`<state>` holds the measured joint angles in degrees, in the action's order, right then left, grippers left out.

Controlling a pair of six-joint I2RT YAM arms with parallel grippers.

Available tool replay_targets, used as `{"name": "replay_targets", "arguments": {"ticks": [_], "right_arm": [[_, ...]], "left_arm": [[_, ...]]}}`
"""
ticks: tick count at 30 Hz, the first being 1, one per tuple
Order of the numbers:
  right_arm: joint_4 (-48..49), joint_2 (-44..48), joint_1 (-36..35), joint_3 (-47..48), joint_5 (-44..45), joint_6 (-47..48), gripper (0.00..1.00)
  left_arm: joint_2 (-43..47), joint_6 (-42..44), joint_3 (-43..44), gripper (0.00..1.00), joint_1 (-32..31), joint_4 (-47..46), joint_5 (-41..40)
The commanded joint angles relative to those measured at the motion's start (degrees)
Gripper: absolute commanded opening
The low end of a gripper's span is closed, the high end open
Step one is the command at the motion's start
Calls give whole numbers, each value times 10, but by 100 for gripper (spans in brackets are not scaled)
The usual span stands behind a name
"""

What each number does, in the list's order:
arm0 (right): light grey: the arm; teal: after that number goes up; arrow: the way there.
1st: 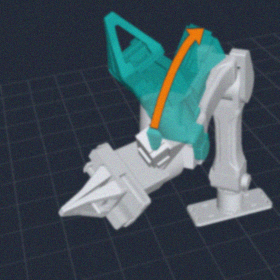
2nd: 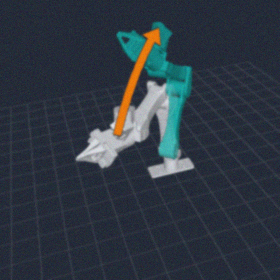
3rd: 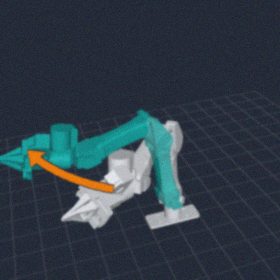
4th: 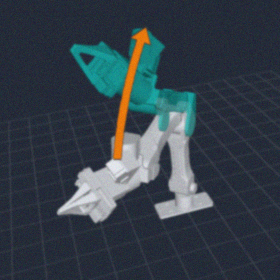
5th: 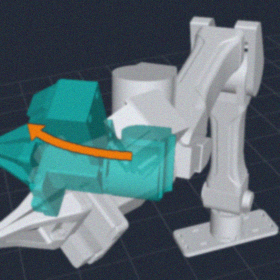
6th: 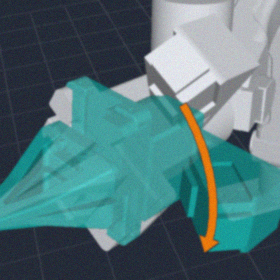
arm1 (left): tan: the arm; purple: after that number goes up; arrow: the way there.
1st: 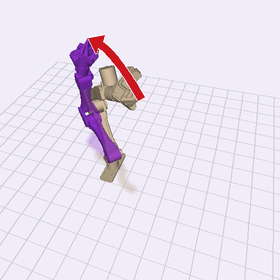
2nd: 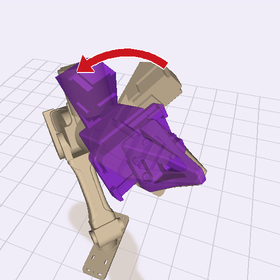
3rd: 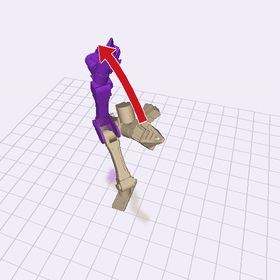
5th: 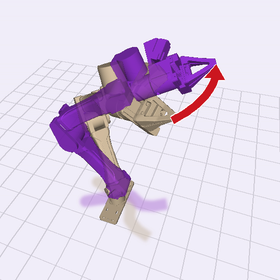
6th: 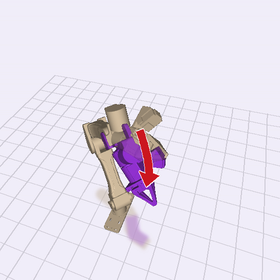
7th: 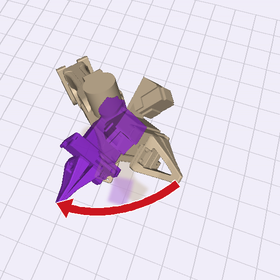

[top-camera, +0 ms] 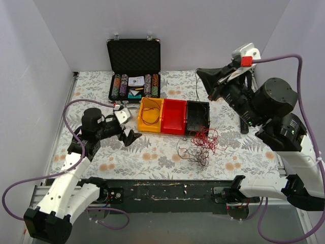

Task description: Untangle the cables

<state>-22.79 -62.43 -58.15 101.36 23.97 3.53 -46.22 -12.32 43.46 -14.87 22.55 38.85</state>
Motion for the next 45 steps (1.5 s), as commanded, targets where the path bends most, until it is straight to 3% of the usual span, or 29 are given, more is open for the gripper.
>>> {"name": "replay_targets", "arguments": {"ticks": [1, 9, 15, 19, 21, 23, 24, 25, 26, 33, 40, 45], "right_arm": [[30, 6, -2, 13, -80, -27, 3], [43, -13, -2, 43, -156, -50, 3], [45, -14, -2, 61, -196, -55, 3], [55, -5, -2, 42, -212, -69, 2], [64, -1, -3, 25, -219, -76, 2], [67, 1, -2, 18, -219, -81, 2], [65, 1, -2, 16, -219, -82, 2], [62, 1, -2, 17, -218, -82, 2], [57, 1, -2, 17, -215, -82, 2], [44, 24, -2, 33, -141, -38, 2], [27, 10, -2, 107, 50, 88, 1], [64, 8, -2, 124, 187, 179, 1]], "left_arm": [[-54, -8, 9, 98, -52, -52, 86], [-154, -93, -22, 98, -202, -222, 0], [-211, -143, -22, 98, -206, -319, -91], [-212, -162, -20, 94, -205, -308, -48], [-216, -167, -21, 77, -209, -310, -31], [-230, -170, -19, 29, -210, -310, -40], [-233, -174, -20, 15, -209, -312, -50], [-230, -175, -23, 4, -210, -314, -57], [-226, -172, -27, 0, -210, -313, -62], [-183, -109, -59, 0, -210, -234, -75], [-141, 24, -100, 0, -214, -143, -97], [-110, 86, -123, 0, -214, -100, -119]]}}
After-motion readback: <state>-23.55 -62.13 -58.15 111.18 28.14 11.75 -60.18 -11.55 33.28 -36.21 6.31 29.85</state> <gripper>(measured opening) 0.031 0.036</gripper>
